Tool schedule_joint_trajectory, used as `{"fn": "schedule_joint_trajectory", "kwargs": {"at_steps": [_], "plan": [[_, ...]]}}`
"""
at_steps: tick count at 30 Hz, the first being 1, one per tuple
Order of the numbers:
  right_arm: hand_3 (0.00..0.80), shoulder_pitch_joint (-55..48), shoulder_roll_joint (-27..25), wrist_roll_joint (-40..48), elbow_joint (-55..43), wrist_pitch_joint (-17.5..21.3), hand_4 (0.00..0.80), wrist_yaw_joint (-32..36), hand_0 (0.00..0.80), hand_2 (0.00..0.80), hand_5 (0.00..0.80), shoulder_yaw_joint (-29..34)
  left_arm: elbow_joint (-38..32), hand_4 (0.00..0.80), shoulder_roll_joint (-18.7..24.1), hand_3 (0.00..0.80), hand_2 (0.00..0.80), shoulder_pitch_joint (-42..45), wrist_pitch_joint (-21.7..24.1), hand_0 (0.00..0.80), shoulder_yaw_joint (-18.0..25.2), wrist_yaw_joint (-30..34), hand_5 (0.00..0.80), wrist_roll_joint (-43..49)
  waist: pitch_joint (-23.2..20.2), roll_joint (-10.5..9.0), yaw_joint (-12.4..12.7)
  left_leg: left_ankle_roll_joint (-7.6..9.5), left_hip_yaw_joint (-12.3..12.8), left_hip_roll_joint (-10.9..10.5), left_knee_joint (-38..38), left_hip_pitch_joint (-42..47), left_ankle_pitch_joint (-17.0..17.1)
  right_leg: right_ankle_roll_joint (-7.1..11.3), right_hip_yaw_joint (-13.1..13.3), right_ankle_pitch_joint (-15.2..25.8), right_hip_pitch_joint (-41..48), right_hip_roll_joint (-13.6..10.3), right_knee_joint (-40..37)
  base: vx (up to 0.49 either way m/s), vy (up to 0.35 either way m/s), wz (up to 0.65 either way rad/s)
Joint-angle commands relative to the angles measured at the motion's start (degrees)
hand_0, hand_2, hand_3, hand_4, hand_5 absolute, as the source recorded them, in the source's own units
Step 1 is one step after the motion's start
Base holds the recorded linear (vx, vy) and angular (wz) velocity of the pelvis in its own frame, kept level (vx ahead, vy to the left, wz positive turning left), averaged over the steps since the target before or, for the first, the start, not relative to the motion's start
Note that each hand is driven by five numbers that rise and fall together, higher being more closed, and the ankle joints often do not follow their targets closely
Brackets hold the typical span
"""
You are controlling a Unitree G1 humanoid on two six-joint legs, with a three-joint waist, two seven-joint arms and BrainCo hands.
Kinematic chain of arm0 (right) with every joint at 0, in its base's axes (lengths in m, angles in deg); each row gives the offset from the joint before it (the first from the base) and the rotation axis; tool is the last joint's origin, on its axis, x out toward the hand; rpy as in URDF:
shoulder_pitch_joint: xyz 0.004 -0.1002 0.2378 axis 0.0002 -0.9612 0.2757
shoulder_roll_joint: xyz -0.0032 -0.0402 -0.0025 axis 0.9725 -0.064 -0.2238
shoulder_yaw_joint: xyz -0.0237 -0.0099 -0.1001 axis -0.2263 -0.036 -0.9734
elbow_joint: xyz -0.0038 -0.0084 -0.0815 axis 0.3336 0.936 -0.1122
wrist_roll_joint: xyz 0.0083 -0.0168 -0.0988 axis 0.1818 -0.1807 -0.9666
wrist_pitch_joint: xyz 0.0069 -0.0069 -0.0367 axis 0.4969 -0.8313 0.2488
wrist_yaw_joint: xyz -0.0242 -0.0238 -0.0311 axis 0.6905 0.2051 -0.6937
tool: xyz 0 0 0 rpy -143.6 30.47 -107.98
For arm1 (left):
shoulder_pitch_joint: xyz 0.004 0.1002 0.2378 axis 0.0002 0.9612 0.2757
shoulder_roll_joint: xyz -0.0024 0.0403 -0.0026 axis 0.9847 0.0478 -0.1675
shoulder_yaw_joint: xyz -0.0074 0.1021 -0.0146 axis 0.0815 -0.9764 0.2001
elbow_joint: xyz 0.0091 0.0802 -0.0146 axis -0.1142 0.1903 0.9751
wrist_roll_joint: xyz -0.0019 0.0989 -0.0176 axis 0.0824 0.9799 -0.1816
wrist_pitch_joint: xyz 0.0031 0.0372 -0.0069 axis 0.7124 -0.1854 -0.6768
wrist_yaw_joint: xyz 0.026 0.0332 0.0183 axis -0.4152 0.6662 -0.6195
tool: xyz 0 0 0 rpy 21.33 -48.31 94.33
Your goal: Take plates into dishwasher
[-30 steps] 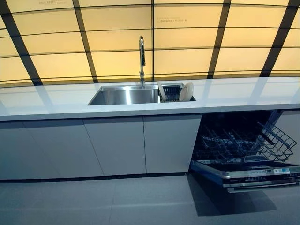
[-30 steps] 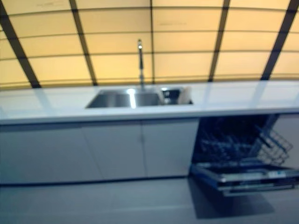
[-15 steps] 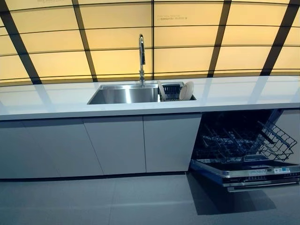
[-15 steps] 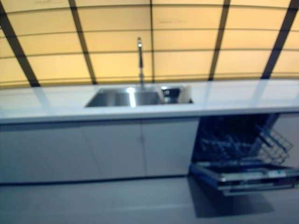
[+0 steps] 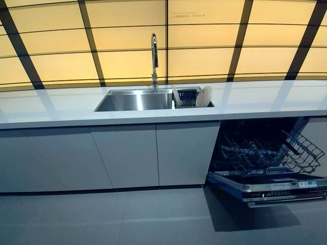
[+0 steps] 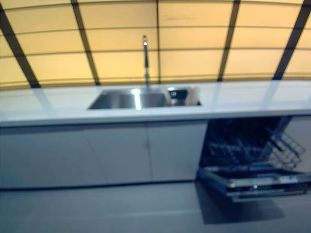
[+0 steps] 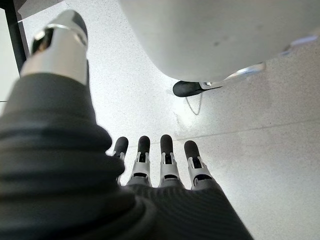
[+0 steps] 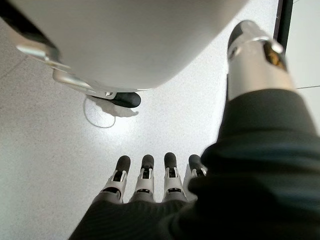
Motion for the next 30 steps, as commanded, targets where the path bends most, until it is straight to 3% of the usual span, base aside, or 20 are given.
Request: {"fn": "schedule_joint_trajectory", "kwargs": {"at_steps": [1,5,12,14,15,17,18,19,20,22,23,24,25,26,30], "plan": [[0.000,4.3,2.6,-0.4,1.3,2.0,0.000,5.1,0.000,0.000,0.000,-3.0,2.1,0.000,-2.9,0.000,0.000,-3.8,0.3,0.000,0.2,0.6,0.000,1.4,1.3,-2.86,0.9,4.48,-0.6,-4.9,-0.1,-1.1,0.2,2.33,0.0,-0.4,1.6,0.1,0.8,-0.016,-0.045,0.01],[0.000,4.9,1.8,-3.5,0.7,3.8,0.000,7.0,0.000,0.000,0.000,-4.5,2.2,0.000,-1.9,0.000,0.000,-4.2,0.1,0.000,0.4,1.0,0.000,2.5,1.2,-3.34,1.4,4.31,-1.0,-4.8,-0.1,-1.1,0.3,2.37,-0.3,-0.5,1.9,0.1,0.6,-0.015,-0.050,0.01],[0.000,6.1,1.2,-2.5,0.5,1.0,0.000,6.0,0.000,0.000,0.000,-5.0,2.4,0.000,-1.2,0.000,0.000,-4.8,0.2,0.000,0.2,0.2,0.000,2.4,1.8,-4.06,1.6,4.27,-1.9,-4.1,2.6,-1.1,-0.1,1.08,0.6,-2.3,1.7,0.9,3.5,-0.008,-0.061,0.03],[0.000,6.5,0.9,-2.8,0.4,0.1,0.000,6.6,0.000,0.000,0.000,-5.2,2.1,0.000,-1.1,0.000,0.000,-5.2,0.4,0.000,0.8,-0.4,0.000,1.6,2.8,-4.94,1.5,3.81,-1.1,-3.6,9.2,-3.3,-1.3,0.35,1.0,-2.4,1.4,0.5,4.6,-0.025,-0.062,0.04],[0.000,6.8,0.4,-2.9,0.1,-0.6,0.000,7.1,0.000,0.000,0.000,-5.6,2.1,0.000,-1.0,0.000,0.000,-5.7,1.0,0.000,1.7,-1.4,0.000,1.3,4.8,-6.27,2.0,2.74,-0.1,-3.2,20.9,-9.4,0.9,-0.79,1.2,-2.1,1.7,0.0,5.3,-0.028,-0.104,0.11],[0.000,6.8,-0.1,-3.7,-0.4,-1.4,0.000,7.9,0.000,0.000,0.000,-6.1,2.1,0.000,-1.1,0.000,0.000,-5.6,2.2,0.000,3.0,-2.2,0.000,0.6,7.2,-6.83,2.9,1.97,0.9,-3.6,33.8,-18.6,6.6,-2.29,2.0,-2.1,1.9,0.4,6.5,0.002,-0.107,0.21],[0.000,6.7,-0.3,-4.6,-0.3,-2.1,0.000,7.8,0.000,0.000,0.000,-6.0,1.8,0.000,-1.0,0.000,0.000,-5.9,2.0,0.000,3.8,-2.1,0.000,-0.1,8.5,-5.96,3.8,0.70,2.7,-4.2,33.7,-23.3,9.6,-2.41,2.8,-2.1,3.1,1.5,6.2,0.139,-0.002,0.29],[0.000,6.7,-0.3,-4.9,0.3,-2.5,0.000,8.1,0.000,0.000,0.000,-6.0,1.9,0.000,-1.0,0.000,0.000,-5.8,2.5,0.000,4.4,-2.2,0.000,-0.6,9.0,-4.55,4.9,-0.18,3.7,-4.6,28.1,-25.1,12.1,-2.07,4.0,-2.3,4.6,3.0,5.5,0.181,0.045,0.14],[0.000,6.7,-0.4,-5.0,0.5,-2.5,0.000,8.3,0.000,0.000,0.000,-5.9,2.0,0.000,-1.1,0.000,0.000,-5.8,2.6,0.000,4.5,-2.1,0.000,-0.8,9.4,-4.39,5.3,-0.36,4.1,-4.7,26.9,-24.9,12.5,-1.96,4.4,-2.5,5.3,3.1,5.3,0.290,0.070,-0.08],[0.000,6.7,-0.2,-6.1,2.2,-1.9,0.000,9.1,0.000,0.000,0.000,-5.0,2.2,0.000,-1.2,0.000,0.000,-5.2,2.7,0.000,4.6,-1.9,0.000,-1.3,9.7,-2.78,6.3,-0.64,7.0,-2.1,12.7,-23.7,15.4,-1.71,5.2,-4.1,7.9,4.5,4.6,0.361,0.089,-0.31],[0.000,6.6,-0.1,-6.5,2.5,-1.7,0.000,9.1,0.000,0.000,0.000,-5.0,2.3,0.000,-1.5,0.000,0.000,-5.1,2.7,0.000,4.4,-2.1,0.000,-1.4,9.6,-2.35,7.2,-0.64,5.7,-2.0,8.1,-24.8,16.0,-1.62,6.2,-4.4,8.6,5.0,4.5,0.453,0.096,-0.39],[0.000,6.5,0.0,-6.7,2.8,-1.7,0.000,8.8,0.000,0.000,0.000,-5.5,2.7,0.000,-2.0,0.000,0.000,-4.7,3.1,0.000,4.2,-2.9,0.000,-2.0,9.7,-2.78,8.6,-0.99,2.0,-3.6,2.2,-25.6,17.1,-1.52,8.2,-5.2,10.2,4.8,4.6,0.380,0.078,-0.46],[0.000,6.6,-0.1,-7.3,3.0,-1.6,0.000,9.0,0.000,0.000,0.000,-5.4,2.9,0.000,-2.4,0.000,0.000,-4.5,3.6,0.000,4.6,-3.8,0.000,-2.9,9.6,-2.72,9.1,-0.75,0.5,-4.5,2.6,-26.0,16.9,-1.82,9.8,-5.8,10.7,5.1,4.8,0.419,0.164,-0.37],[0.000,7.0,-0.4,-7.6,3.5,-1.6,0.000,8.8,0.000,0.000,0.000,-5.5,2.3,0.000,-2.4,0.000,0.000,-4.9,3.2,0.000,5.4,-4.3,0.000,-4.5,8.9,-2.46,8.7,0.57,2.2,-4.7,3.1,-24.8,14.1,-1.87,11.0,-6.7,10.5,4.9,5.7,0.295,0.172,-0.38],[0.000,6.8,0.5,-6.5,4.3,-1.9,0.000,9.0,0.000,0.000,0.000,-4.6,2.8,0.000,-1.3,0.000,0.000,-5.9,3.8,0.000,5.7,-2.9,0.000,-4.4,7.9,-2.85,9.2,1.41,2.7,-4.0,7.6,-24.7,12.8,-0.63,10.0,-9.6,13.0,2.2,7.6,0.273,0.077,-0.66]]}}
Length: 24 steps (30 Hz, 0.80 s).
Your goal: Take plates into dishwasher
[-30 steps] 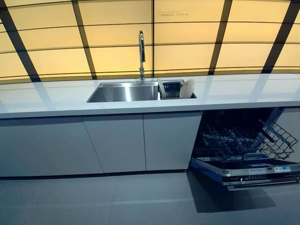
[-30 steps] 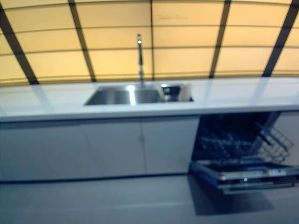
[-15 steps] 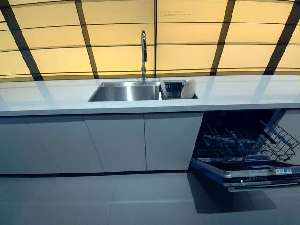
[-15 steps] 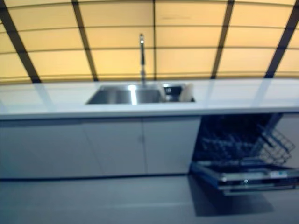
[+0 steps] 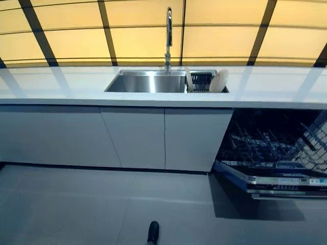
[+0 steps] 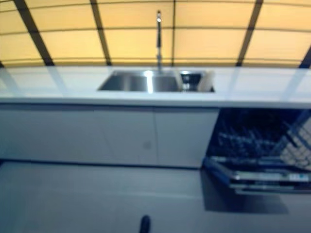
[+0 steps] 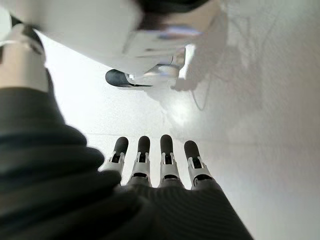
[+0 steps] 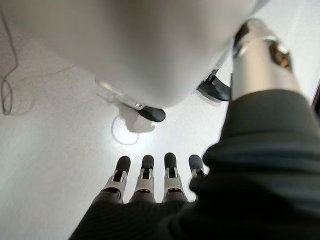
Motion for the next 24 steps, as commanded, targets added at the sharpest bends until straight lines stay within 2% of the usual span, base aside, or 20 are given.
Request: {"fn": "schedule_joint_trajectory", "kwargs": {"at_steps": [1,2,6,11,15,16,17,19,20,21,22,23,24], "plan": [[0.000,-1.6,1.5,-1.6,-0.3,-0.1,0.000,1.1,0.000,0.000,0.000,1.9,-2.4,0.000,-0.6,0.000,0.000,1.1,1.3,0.000,0.2,0.6,0.000,0.9,-2.7,-0.45,0.4,8.77,1.0,-3.2,-7.6,-5.5,7.6,5.87,2.5,-6.1,14.2,-0.4,2.0,0.405,0.033,-0.67],[0.000,-2.8,2.1,-2.3,-0.8,0.4,0.000,1.0,0.000,0.000,0.000,1.9,-2.7,0.000,-0.2,0.000,0.000,1.1,0.8,0.000,-0.7,0.5,0.000,3.2,-3.7,-1.17,0.4,9.39,2.4,-3.0,-7.7,-4.5,6.5,6.90,1.0,-6.2,15.4,-1.9,0.9,0.319,0.017,-0.36],[0.000,-1.7,2.9,0.1,-2.1,1.2,0.000,-0.3,0.000,0.000,0.000,0.9,-2.2,0.000,-0.2,0.000,0.000,-0.8,0.0,0.000,-2.5,0.8,0.000,4.7,-5.3,-2.44,0.8,10.02,2.7,-3.0,-9.3,-4.5,5.6,8.35,-1.4,-4.4,13.9,-3.8,-2.4,0.065,-0.012,0.20],[0.000,-0.3,3.5,0.2,-3.1,-1.0,0.000,-1.8,0.000,0.000,0.000,0.2,-0.9,0.000,-1.6,0.000,0.000,-1.8,-1.9,0.000,-2.1,1.8,0.000,-0.3,-5.8,-3.12,1.2,9.77,2.6,-2.5,-5.8,-7.5,4.3,9.17,-1.6,-3.8,13.1,-5.7,-3.9,0.033,0.030,0.02],[0.000,-1.0,3.5,0.2,-3.2,-2.3,0.000,-1.9,0.000,0.000,0.000,1.8,-1.2,0.000,-1.4,0.000,0.000,-1.5,-3.0,0.000,-1.7,1.7,0.000,4.3,-6.9,-3.53,0.8,10.87,2.3,-3.0,-3.3,-6.2,1.6,10.68,-2.2,-4.9,13.3,-7.5,0.6,0.225,0.097,-0.04],[0.000,-1.2,3.6,0.2,-3.2,-2.6,0.000,-2.1,0.000,0.000,0.000,2.1,-1.1,0.000,-1.3,0.000,0.000,-1.5,-3.1,0.000,-2.0,1.8,0.000,4.9,-7.3,-3.59,0.6,11.37,2.1,-3.3,-3.4,-5.5,1.1,11.23,-2.5,-4.0,12.9,-8.2,2.9,0.257,0.125,0.03],[0.000,-1.3,3.6,0.3,-3.3,-2.9,0.000,-2.2,0.000,0.000,0.000,2.6,-1.2,0.000,-1.0,0.000,0.000,-1.4,-3.4,0.000,-2.4,1.7,0.000,5.0,-7.9,-3.65,0.2,12.29,1.7,-4.0,-4.5,-3.6,0.8,12.54,-3.0,-0.2,11.5,-9.6,8.7,0.263,0.143,0.01],[0.000,-1.4,3.3,-0.5,-3.5,-3.0,0.000,-1.9,0.000,0.000,0.000,3.1,-1.3,0.000,-0.8,0.000,0.000,-1.1,-3.7,0.000,-2.8,1.5,0.000,4.1,-8.3,-2.48,-1.0,13.29,0.2,-4.6,-7.5,0.7,0.5,13.21,-3.1,7.1,6.2,-10.7,19.3,0.280,0.208,-0.08],[0.000,-2.0,3.0,-1.0,-3.7,-2.3,0.000,-2.1,0.000,0.000,0.000,3.3,-1.0,0.000,-0.4,0.000,0.000,-1.2,-3.7,0.000,-3.4,2.2,0.000,4.2,-8.1,-1.11,-2.0,14.05,-0.6,-4.7,-9.0,3.0,0.1,13.25,-2.6,9.9,1.6,-10.2,28.6,0.300,0.253,-0.21],[0.000,-2.4,2.7,-0.9,-3.7,-2.0,0.000,-2.4,0.000,0.000,0.000,3.5,-1.0,0.000,-0.1,0.000,0.000,-1.3,-4.2,0.000,-3.7,2.8,0.000,5.6,-7.6,-0.05,-3.5,14.38,-1.0,-4.7,-9.7,5.0,-0.2,13.08,-1.9,10.6,-2.1,-7.2,33.8,0.392,0.262,0.02],[0.000,-2.8,2.2,0.7,-3.8,-1.8,0.000,-3.3,0.000,0.000,0.000,3.6,-1.0,0.000,0.3,0.000,0.000,-1.5,-5.1,0.000,-4.2,3.1,0.000,7.4,-6.4,0.65,-5.9,14.27,-2.0,-5.0,-10.9,8.6,-0.5,12.39,-3.2,11.8,-8.8,-5.8,35.7,0.377,0.177,0.31],[0.000,-2.9,1.8,2.2,-3.5,-1.3,0.000,-3.6,0.000,0.000,0.000,3.6,-0.8,0.000,0.5,0.000,0.000,-1.6,-5.5,0.000,-4.5,3.2,0.000,6.7,-5.8,2.19,-7.0,13.83,-3.1,-4.2,-11.8,10.8,-0.6,11.56,-4.7,11.0,-14.3,-4.2,33.1,0.330,0.083,0.43],[0.000,-2.8,1.5,2.7,-3.3,-1.0,0.000,-3.7,0.000,0.000,0.000,3.6,-0.6,0.000,0.6,0.000,0.000,-1.7,-5.5,0.000,-4.5,3.3,0.000,6.6,-5.4,2.00,-7.7,13.67,-3.5,-4.5,-12.5,12.0,-0.8,11.28,-5.7,9.8,-14.8,-4.8,31.6,0.276,-0.034,0.57]]}}
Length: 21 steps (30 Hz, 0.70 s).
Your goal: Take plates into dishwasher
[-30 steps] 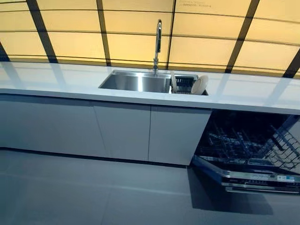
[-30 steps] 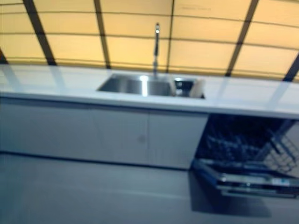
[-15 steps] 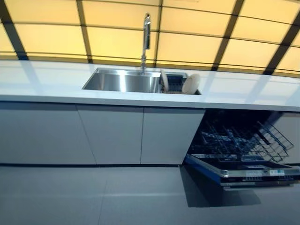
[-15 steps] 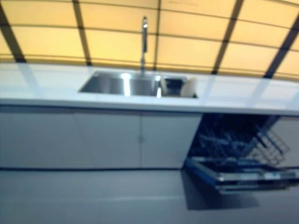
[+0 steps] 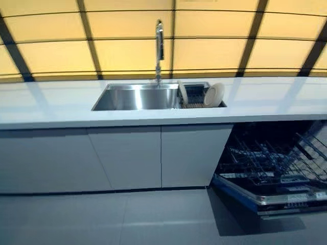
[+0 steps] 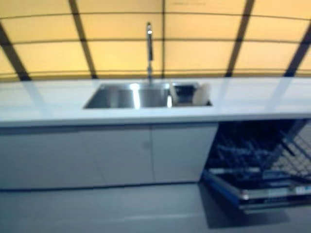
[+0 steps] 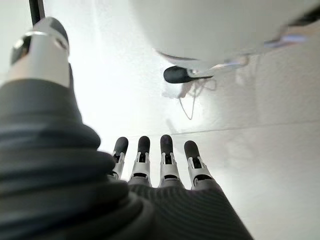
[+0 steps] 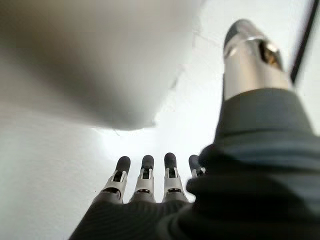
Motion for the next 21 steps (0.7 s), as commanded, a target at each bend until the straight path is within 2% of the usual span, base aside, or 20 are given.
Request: {"fn": "schedule_joint_trajectory", "kwargs": {"at_steps": [1,2,3,4,5,6,7,10,12,15,17,18,21], "plan": [[0.000,-1.2,0.1,3.4,0.3,1.4,0.000,-1.3,0.000,0.000,0.000,0.9,1.9,0.000,0.1,0.000,0.000,-1.9,-1.4,0.000,-0.2,1.0,0.000,2.2,3.0,0.24,-2.5,-0.78,-1.8,-0.3,-0.6,-0.1,1.5,-0.87,-3.0,13.8,-0.1,-1.2,-21.3,0.233,-0.104,0.53],[0.000,-1.1,0.0,3.6,0.4,1.6,0.000,-1.2,0.000,0.000,0.000,1.0,2.1,0.000,0.1,0.000,0.000,-2.0,-1.3,0.000,-0.2,1.1,0.000,2.2,3.0,-0.30,-2.9,-0.87,-2.3,-0.9,-1.0,0.6,1.1,-0.74,-3.5,14.2,-0.5,-1.8,-26.0,0.362,-0.193,0.61],[0.000,-1.1,-0.3,3.8,0.8,2.1,0.000,-1.3,0.000,0.000,0.000,1.2,2.5,0.000,0.2,0.000,0.000,-1.9,-0.6,0.000,0.0,1.5,0.000,2.8,3.4,-0.80,-4.0,-1.38,-4.1,-1.2,-2.1,3.0,0.0,-0.27,-4.9,15.2,-0.9,-2.7,-34.9,0.331,-0.224,0.39],[0.000,-1.1,-0.3,3.9,1.4,2.7,0.000,-1.6,0.000,0.000,0.000,1.4,2.6,0.000,0.2,0.000,0.000,-1.9,-0.4,0.000,0.1,1.6,0.000,3.2,3.3,-1.08,-4.6,-1.65,-4.9,-1.2,-2.5,3.7,-0.7,0.13,-4.2,15.7,-1.8,-2.6,-39.1,0.452,-0.309,0.48],[0.000,-1.1,-0.2,4.4,2.5,3.7,0.000,-1.8,0.000,0.000,0.000,2.0,2.9,0.000,0.1,0.000,0.000,-1.9,-0.3,0.000,0.2,1.7,0.000,4.2,3.1,-0.86,-5.7,-1.78,-7.0,-1.2,-3.1,5.6,-2.2,1.00,-2.7,18.2,-3.4,-2.0,-45.8,0.362,-0.261,0.52],[0.000,-0.9,-0.3,4.6,2.8,3.8,0.000,-1.8,0.000,0.000,0.000,2.4,3.0,0.000,0.0,0.000,0.000,-1.9,-0.4,0.000,0.3,1.7,0.000,4.3,3.1,-0.60,-6.1,-1.71,-7.8,-0.9,-3.0,6.7,-3.1,1.20,-2.2,19.1,-3.7,-1.6,-47.8,0.373,-0.251,0.63],[0.000,-0.6,-0.4,4.9,2.9,3.5,0.000,-1.5,0.000,0.000,0.000,2.6,2.9,0.000,0.0,0.000,0.000,-1.8,-0.4,0.000,0.3,2.1,0.000,4.6,3.0,-0.91,-6.2,-1.34,-8.4,-1.1,-2.4,7.2,-4.1,0.97,-1.3,19.1,-3.0,-1.2,-47.1,0.194,-0.132,0.45],[0.000,-0.5,0.0,4.7,2.6,1.8,0.000,-2.1,0.000,0.000,0.000,2.4,2.9,0.000,-0.6,0.000,0.000,-0.4,0.0,0.000,0.8,1.5,0.000,4.4,2.0,-2.02,-5.6,-1.48,-8.5,-1.3,0.3,8.0,-6.5,-0.07,-1.5,18.7,1.1,-1.4,-48.2,0.234,-0.192,0.42],[0.000,-0.7,0.1,3.8,2.4,1.0,0.000,-2.3,0.000,0.000,0.000,2.2,2.7,0.000,-1.0,0.000,0.000,0.5,0.0,0.000,1.2,1.2,0.000,3.3,1.5,-2.33,-5.3,-2.05,-7.1,-0.5,0.9,8.4,-6.9,-0.83,-1.7,17.9,3.4,-0.9,-48.6,0.150,-0.139,0.34],[0.000,-1.1,0.2,3.7,2.4,1.9,0.000,-2.5,0.000,0.000,0.000,2.6,2.7,0.000,-2.0,0.000,0.000,0.6,1.1,0.000,0.5,2.6,0.000,7.1,0.8,-2.62,-4.8,-2.50,-6.1,0.2,-0.1,8.3,-6.1,-1.36,-1.2,16.9,6.9,-0.3,-50.8,0.160,-0.119,0.07],[0.000,-0.9,0.0,2.9,2.3,1.8,0.000,-2.5,0.000,0.000,0.000,2.5,2.4,0.000,-2.3,0.000,0.000,0.4,1.1,0.000,-0.7,1.6,0.000,6.3,0.6,-2.47,-4.8,-2.69,-5.8,0.4,-0.6,7.5,-5.5,-1.46,-0.7,16.4,7.1,0.0,-51.0,0.073,-0.056,-0.13],[0.000,-0.6,-0.2,2.7,2.3,1.9,0.000,-2.3,0.000,0.000,0.000,2.2,2.2,0.000,-2.1,0.000,0.000,0.2,1.1,0.000,-0.9,1.2,0.000,3.7,0.7,-2.26,-4.8,-2.87,-5.4,0.6,-1.1,7.0,-5.1,-1.46,-0.8,15.9,7.1,0.0,-50.8,0.049,-0.030,-0.12],[0.000,-0.2,-0.3,3.2,2.3,2.8,0.000,-2.3,0.000,0.000,0.000,1.7,2.3,0.000,-1.6,0.000,0.000,0.2,0.9,0.000,-0.9,1.4,0.000,4.4,1.1,-1.92,-4.4,-2.89,-5.0,0.8,-2.1,6.5,-4.2,-1.46,-1.4,14.6,7.2,-0.2,-49.7,0.059,-0.039,-0.05]]}}
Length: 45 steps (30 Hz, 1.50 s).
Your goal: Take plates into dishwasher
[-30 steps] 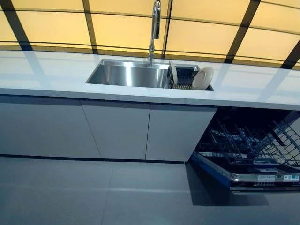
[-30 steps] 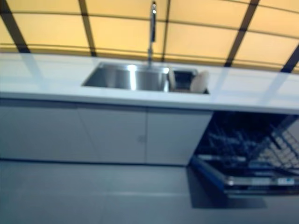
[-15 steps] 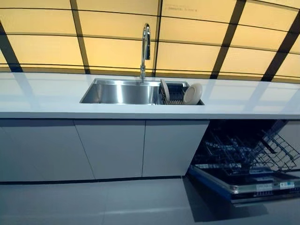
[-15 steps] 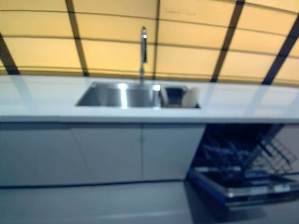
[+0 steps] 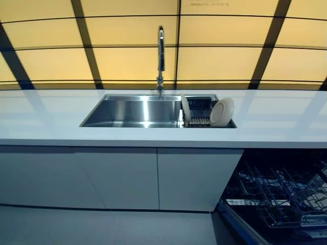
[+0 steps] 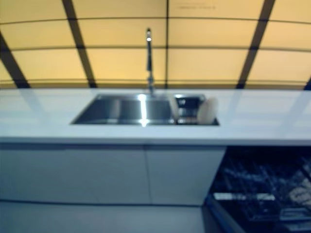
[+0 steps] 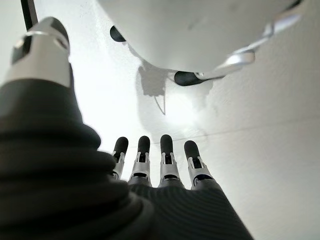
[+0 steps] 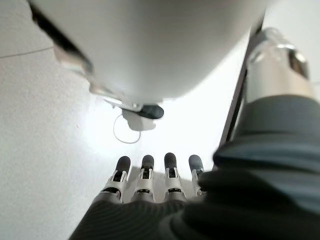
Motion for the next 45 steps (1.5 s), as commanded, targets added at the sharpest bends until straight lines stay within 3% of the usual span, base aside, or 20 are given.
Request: {"fn": "schedule_joint_trajectory", "kwargs": {"at_steps": [1,8,11,13,15,17,19,20,22,23,24,25,29,35,41,45], "plan": [[0.000,2.3,0.7,0.4,1.6,1.2,0.000,-0.3,0.000,0.000,0.000,-2.0,1.0,0.000,-0.9,0.000,0.000,-2.1,0.3,0.000,-0.8,0.2,0.000,0.1,1.3,-1.12,0.1,2.12,0.4,-2.0,-4.5,-0.7,4.9,6.81,1.4,-0.6,-1.3,-3.2,3.7,0.057,-0.050,-0.10],[0.000,3.1,1.1,1.2,0.4,1.2,0.000,0.6,0.000,0.000,0.000,-2.9,0.7,0.000,-0.2,0.000,0.000,-2.2,0.8,0.000,-1.2,0.4,0.000,1.5,1.8,-1.28,-0.4,2.58,1.2,-1.4,-4.0,-0.4,4.2,6.42,1.4,-2.5,-2.6,-2.7,6.9,0.062,-0.087,-0.02],[0.000,3.4,1.0,1.4,0.4,1.4,0.000,1.4,0.000,0.000,0.000,-3.8,0.6,0.000,-0.2,0.000,0.000,-2.2,0.6,0.000,-1.2,-0.3,0.000,0.7,1.5,-1.98,-0.1,2.12,1.7,-0.8,0.2,-0.6,2.4,5.16,0.6,-3.5,-1.2,-2.3,7.0,0.065,-0.134,0.01],[0.000,3.6,0.8,1.1,0.0,1.3,0.000,2.0,0.000,0.000,0.000,-4.4,0.7,0.000,-0.2,0.000,0.000,-2.5,0.6,0.000,-0.9,-0.4,0.000,0.0,1.4,-2.73,0.3,1.29,1.7,0.1,5.5,-1.6,3.0,4.02,-0.2,-3.9,0.0,-2.0,6.8,0.080,-0.176,0.01],[0.000,3.9,0.7,0.6,-0.6,0.7,0.000,2.8,0.000,0.000,0.000,-5.3,0.5,0.000,-0.5,0.000,0.000,-2.6,0.5,0.000,-0.1,-1.0,0.000,-1.7,1.4,-4.17,0.6,0.75,2.1,1.5,16.8,-4.4,6.9,2.46,-0.2,-4.1,1.3,-1.7,6.3,0.094,-0.209,-0.15],[0.000,4.1,0.5,0.4,-1.4,0.0,0.000,3.2,0.000,0.000,0.000,-6.1,0.4,0.000,-0.9,0.000,0.000,-2.5,1.1,0.000,0.8,-1.3,0.000,-2.9,2.3,-5.58,1.1,0.57,3.1,1.8,30.9,-11.5,11.5,0.86,1.2,-4.8,2.8,-1.6,6.5,0.124,-0.221,-0.47],[0.000,3.9,0.4,-0.6,-1.6,-1.1,0.000,3.1,0.000,0.000,0.000,-6.2,-0.1,0.000,-0.8,0.000,0.000,-2.5,1.3,0.000,1.9,-1.4,0.000,-3.7,3.4,-6.20,2.3,0.60,3.5,0.6,35.4,-17.7,12.7,0.30,2.6,-5.2,4.7,-1.6,6.6,0.165,-0.094,-0.53],[0.000,3.8,0.4,-0.5,-1.2,-1.3,0.000,3.0,0.000,0.000,0.000,-6.4,-0.2,0.000,-0.8,0.000,0.000,-2.4,2.4,0.000,2.4,-1.9,0.000,-3.9,4.1,-5.53,4.0,0.65,3.2,-2.3,32.7,-22.0,13.7,0.68,4.4,-5.7,6.9,-0.7,5.9,0.222,0.045,-0.40],[0.000,4.2,0.3,-1.2,0.4,-0.7,0.000,3.7,0.000,0.000,0.000,-5.6,-0.2,0.000,-0.5,0.000,0.000,-1.7,4.3,0.000,2.8,-2.0,0.000,-4.4,5.4,-3.87,5.3,-0.36,6.2,0.3,21.9,-21.0,15.4,1.24,5.1,-7.2,10.4,0.8,4.4,0.257,0.091,-0.50],[0.000,4.2,0.3,-1.2,0.4,-0.7,0.000,3.7,0.000,0.000,0.000,-5.6,-0.2,0.000,-0.5,0.000,0.000,-1.7,4.3,0.000,2.8,-2.0,0.000,-4.4,5.6,-3.97,5.4,-0.34,6.3,0.2,21.6,-20.6,15.5,1.26,5.2,-7.2,10.6,0.7,4.4,0.268,0.121,-0.44],[0.000,4.3,0.3,-1.1,0.9,-0.3,0.000,4.3,0.000,0.000,0.000,-5.3,-0.3,0.000,-0.3,0.000,0.000,-1.6,5.1,0.000,3.1,-2.2,0.000,-5.4,5.5,-2.82,6.2,-0.98,6.1,0.6,15.7,-21.7,17.3,1.39,5.4,-7.7,11.2,1.8,3.8,0.294,0.123,-0.33],[0.000,4.1,0.3,-1.0,1.4,0.3,0.000,4.6,0.000,0.000,0.000,-5.3,-0.3,0.000,-0.4,0.000,0.000,-1.8,5.2,0.000,3.2,-2.4,0.000,-5.5,5.6,-2.38,7.3,-1.69,5.3,0.0,8.9,-22.2,18.8,1.61,6.3,-8.5,13.0,2.1,3.0,0.366,0.152,-0.13],[0.000,3.7,0.6,-0.9,2.2,0.7,0.000,4.9,0.000,0.000,0.000,-4.0,-0.2,0.000,-1.2,0.000,0.000,-2.4,4.2,0.000,3.3,-3.6,0.000,-4.7,3.5,-2.50,8.1,-1.18,5.7,-1.0,-0.1,-20.1,17.0,2.98,5.6,-10.0,15.2,0.2,1.9,0.227,0.115,-0.33],[0.000,1.7,1.1,-3.7,0.3,3.9,0.000,9.3,0.000,0.000,0.000,-4.4,-0.2,0.000,-0.4,0.000,0.000,-2.1,4.0,0.000,2.6,-3.0,0.000,-4.9,0.5,-2.29,6.9,0.18,3.5,-1.5,-4.4,-13.2,14.7,4.24,2.0,-10.1,13.5,-1.4,2.9,0.162,0.051,-0.13],[0.000,2.9,-3.0,-0.9,-11.3,9.6,0.000,21.9,0.000,0.000,0.000,-8.7,-1.0,0.000,2.1,0.000,0.000,-2.1,3.5,0.000,1.9,-1.2,0.000,-2.4,-0.1,-4.27,7.7,0.78,3.1,-1.5,-4.5,-13.4,14.3,4.58,1.5,-9.9,11.9,-1.4,3.5,0.068,-0.051,0.33],[0.000,4.5,-12.3,2.4,-30.7,5.7,0.000,28.1,0.000,0.000,0.000,-10.0,-2.0,0.000,4.5,0.000,0.000,-1.4,3.3,0.000,2.8,-0.5,0.000,-0.8,-0.2,-5.96,7.5,0.92,3.5,-1.2,-4.3,-13.7,13.8,5.12,1.5,-9.4,10.2,-1.6,4.2,0.044,-0.050,0.04]]}}
